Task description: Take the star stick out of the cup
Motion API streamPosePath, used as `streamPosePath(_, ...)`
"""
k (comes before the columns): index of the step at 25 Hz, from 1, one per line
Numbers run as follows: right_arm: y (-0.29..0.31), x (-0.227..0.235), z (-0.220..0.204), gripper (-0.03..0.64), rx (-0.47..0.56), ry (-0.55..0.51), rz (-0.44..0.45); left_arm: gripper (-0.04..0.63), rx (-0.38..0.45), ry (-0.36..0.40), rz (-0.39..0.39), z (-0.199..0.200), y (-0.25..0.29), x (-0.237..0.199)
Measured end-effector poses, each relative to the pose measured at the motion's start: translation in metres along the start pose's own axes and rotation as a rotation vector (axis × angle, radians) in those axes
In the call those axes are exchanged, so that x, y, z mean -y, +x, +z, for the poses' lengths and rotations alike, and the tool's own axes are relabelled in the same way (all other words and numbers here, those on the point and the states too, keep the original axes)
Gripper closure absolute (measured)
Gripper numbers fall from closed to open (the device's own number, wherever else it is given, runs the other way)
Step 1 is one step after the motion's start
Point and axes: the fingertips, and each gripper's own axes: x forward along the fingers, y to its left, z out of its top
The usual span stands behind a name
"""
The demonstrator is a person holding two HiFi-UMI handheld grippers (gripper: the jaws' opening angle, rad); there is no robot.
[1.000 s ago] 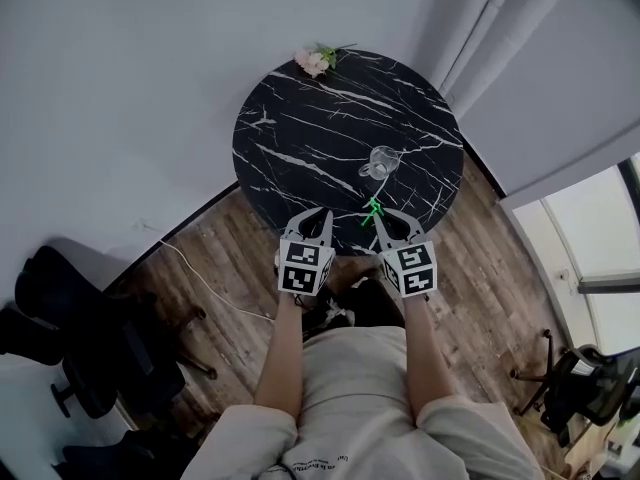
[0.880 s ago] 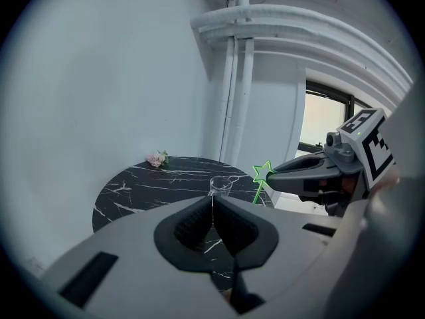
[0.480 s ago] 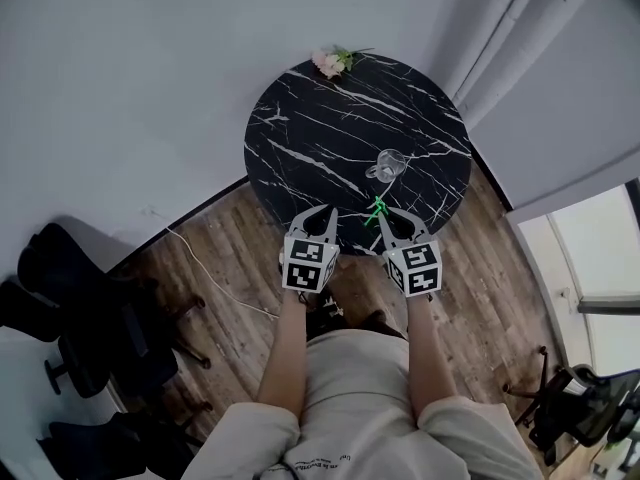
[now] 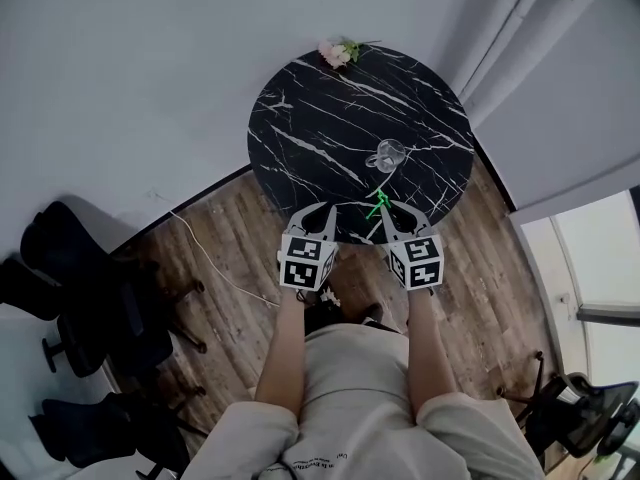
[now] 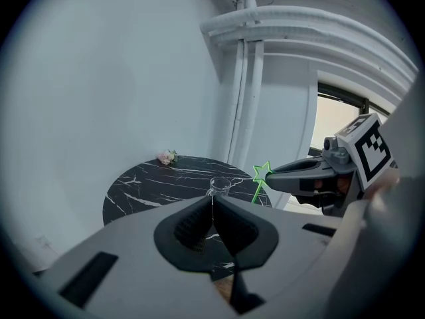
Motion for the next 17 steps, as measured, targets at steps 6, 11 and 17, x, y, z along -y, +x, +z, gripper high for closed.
streamPosePath(6,-0.002,-0.005,0.002,0.574,0.001,-0.017,0.026,0.572,0.010,-0.018,0.018,0.001,-0.002,0.000)
streamPosePath(11,-0.001,-0.001,0.003,0.574,0.003,-0.006,0.051,0.572,0.018,-0.029,0.020,0.004,0.001,0.003)
streamPosePath(17,-0.001,0.003,0.006,0.574,0.002,0.011,0.057,0.572,0.027,-0.041,0.039,0.013,0.000,-0.006)
